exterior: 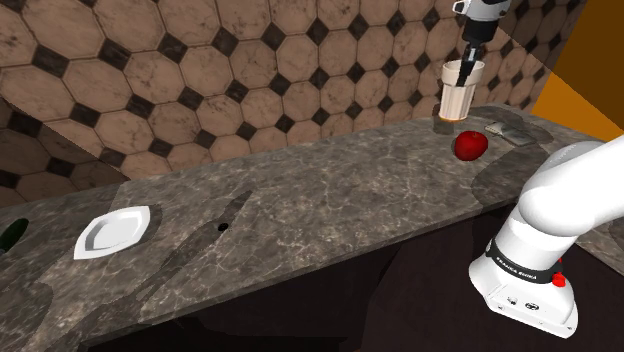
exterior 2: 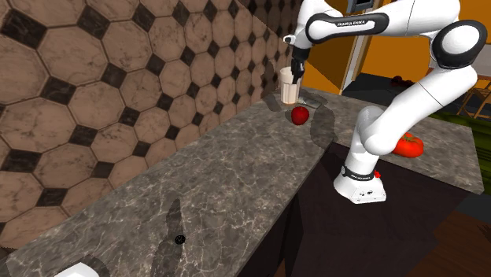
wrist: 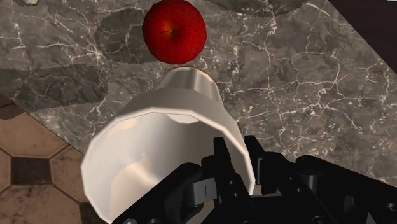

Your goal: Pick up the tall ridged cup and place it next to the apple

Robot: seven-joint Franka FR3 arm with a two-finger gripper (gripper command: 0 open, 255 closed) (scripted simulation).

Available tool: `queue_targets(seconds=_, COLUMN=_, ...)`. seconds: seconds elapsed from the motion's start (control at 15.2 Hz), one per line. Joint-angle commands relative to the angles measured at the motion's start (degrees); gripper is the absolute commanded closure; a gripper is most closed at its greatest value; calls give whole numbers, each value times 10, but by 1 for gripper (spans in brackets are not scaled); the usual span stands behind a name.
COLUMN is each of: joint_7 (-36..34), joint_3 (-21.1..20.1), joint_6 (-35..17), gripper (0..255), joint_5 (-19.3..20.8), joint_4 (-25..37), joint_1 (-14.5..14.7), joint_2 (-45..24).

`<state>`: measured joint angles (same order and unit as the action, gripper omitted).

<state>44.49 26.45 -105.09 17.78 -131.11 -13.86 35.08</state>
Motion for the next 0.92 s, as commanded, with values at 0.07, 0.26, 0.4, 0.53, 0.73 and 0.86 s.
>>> queue_targets(seconds=0.07, joint_7=-3, joint_3=4, joint_6=-22, gripper=255, joint_5=4, joint_4=-23, joint_1=-2, joint_2=1)
queue_targets(seconds=0.26, joint_7=-5, joint_3=9, joint_6=-45, gripper=255, joint_5=8, joint_4=-45, joint_1=-3, joint_2=0)
queue_targets(seconds=0.4, joint_7=-6, joint_3=13, joint_6=-60, gripper=255, joint_5=11, joint_4=-59, joint_1=-5, joint_2=-1)
queue_targets(seconds=0.53, joint_7=-7, joint_3=16, joint_6=-76, gripper=255, joint_5=14, joint_4=-73, joint_1=-6, joint_2=-3)
queue_targets(seconds=0.73, joint_7=-9, joint_3=22, joint_6=-100, gripper=255, joint_5=18, joint_4=-92, joint_1=-7, joint_2=-7)
queue_targets(seconds=0.86, joint_7=-10, joint_3=26, joint_6=-116, gripper=255, joint_5=21, joint_4=-105, joint_1=-8, joint_2=-10)
